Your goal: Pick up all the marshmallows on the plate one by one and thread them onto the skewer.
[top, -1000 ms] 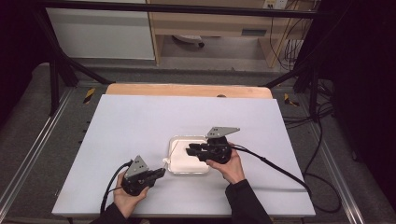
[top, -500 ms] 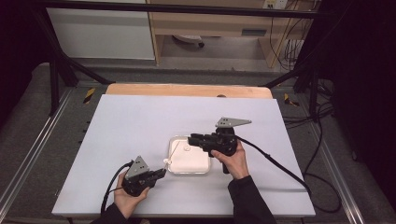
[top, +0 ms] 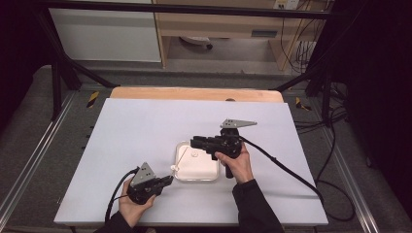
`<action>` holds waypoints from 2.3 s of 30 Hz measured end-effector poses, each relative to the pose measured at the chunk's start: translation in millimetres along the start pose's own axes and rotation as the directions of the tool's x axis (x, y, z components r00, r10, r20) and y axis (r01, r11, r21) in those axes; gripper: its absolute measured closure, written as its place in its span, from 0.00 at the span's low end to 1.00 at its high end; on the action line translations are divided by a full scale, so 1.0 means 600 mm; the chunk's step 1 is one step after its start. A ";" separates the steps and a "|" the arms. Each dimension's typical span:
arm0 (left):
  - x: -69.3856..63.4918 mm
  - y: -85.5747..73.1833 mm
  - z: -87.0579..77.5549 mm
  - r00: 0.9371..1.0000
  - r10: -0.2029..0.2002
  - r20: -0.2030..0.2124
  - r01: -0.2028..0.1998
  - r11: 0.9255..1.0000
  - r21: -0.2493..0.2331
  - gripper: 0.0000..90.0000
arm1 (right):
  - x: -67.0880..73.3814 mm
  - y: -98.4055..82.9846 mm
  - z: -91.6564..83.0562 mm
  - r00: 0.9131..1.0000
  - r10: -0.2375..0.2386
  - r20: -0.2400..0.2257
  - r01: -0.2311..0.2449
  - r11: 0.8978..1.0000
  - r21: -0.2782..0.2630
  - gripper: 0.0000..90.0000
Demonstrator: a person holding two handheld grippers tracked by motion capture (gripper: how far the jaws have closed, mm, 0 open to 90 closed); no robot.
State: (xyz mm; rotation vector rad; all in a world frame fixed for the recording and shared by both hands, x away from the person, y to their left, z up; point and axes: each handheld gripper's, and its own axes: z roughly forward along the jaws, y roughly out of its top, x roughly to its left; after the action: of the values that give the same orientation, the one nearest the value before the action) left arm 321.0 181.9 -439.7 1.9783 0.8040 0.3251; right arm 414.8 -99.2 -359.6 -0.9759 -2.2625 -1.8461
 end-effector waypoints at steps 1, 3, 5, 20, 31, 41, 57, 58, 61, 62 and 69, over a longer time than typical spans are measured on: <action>0.000 0.000 0.000 1.000 0.002 0.000 -0.002 1.000 0.000 0.98 | 0.001 0.001 0.002 1.000 -0.001 -0.005 0.001 1.000 -0.002 0.82; 0.000 0.000 -0.001 1.000 0.004 0.000 -0.004 1.000 0.000 0.98 | 0.001 0.002 0.004 1.000 -0.001 -0.009 0.001 1.000 -0.004 0.82; 0.000 0.000 -0.001 1.000 0.004 0.000 -0.004 1.000 0.000 0.98 | 0.000 0.002 0.006 1.000 0.004 -0.011 -0.004 1.000 -0.003 0.82; -0.001 0.000 0.000 1.000 0.007 -0.004 -0.007 1.000 -0.004 0.98 | -0.004 -0.015 0.026 0.999 0.030 -0.039 -0.028 0.999 0.039 0.84; -0.003 0.000 0.000 1.000 0.005 -0.006 -0.005 1.000 -0.007 0.98 | 0.000 -0.030 0.036 0.997 0.042 -0.062 -0.038 0.998 0.057 0.85; -0.003 0.001 0.002 1.000 0.000 -0.003 0.000 1.000 -0.004 0.98 | 0.004 -0.059 0.057 0.996 0.041 -0.075 -0.033 0.994 0.101 0.84; 0.002 0.000 0.004 1.000 -0.012 -0.001 0.012 1.000 -0.003 0.98 | 0.013 -0.057 0.046 0.999 -0.016 -0.035 0.020 0.994 0.106 0.61; 0.003 0.000 0.003 1.000 -0.017 -0.004 0.016 1.000 -0.006 0.98 | 0.013 -0.055 0.044 0.999 -0.032 -0.024 0.034 0.994 0.105 0.55; 0.005 0.000 0.002 1.000 -0.024 -0.005 0.024 1.000 -0.009 0.98 | 0.015 -0.053 0.035 0.993 -0.107 0.042 0.101 0.987 0.123 0.38; 0.006 0.000 0.002 1.000 -0.023 -0.006 0.023 1.000 -0.009 0.98 | 0.015 -0.054 0.033 0.990 -0.124 0.060 0.115 0.984 0.133 0.34; 0.008 -0.001 0.000 1.000 -0.022 -0.006 0.022 1.000 -0.006 0.98 | 0.000 -0.066 0.030 0.972 -0.197 0.128 0.169 0.965 0.203 0.14</action>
State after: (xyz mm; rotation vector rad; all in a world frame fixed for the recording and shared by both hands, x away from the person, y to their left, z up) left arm 324.3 185.1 -440.6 1.9625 0.8274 0.3202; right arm 401.0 -86.4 -398.9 -0.9281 -2.6417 -1.6259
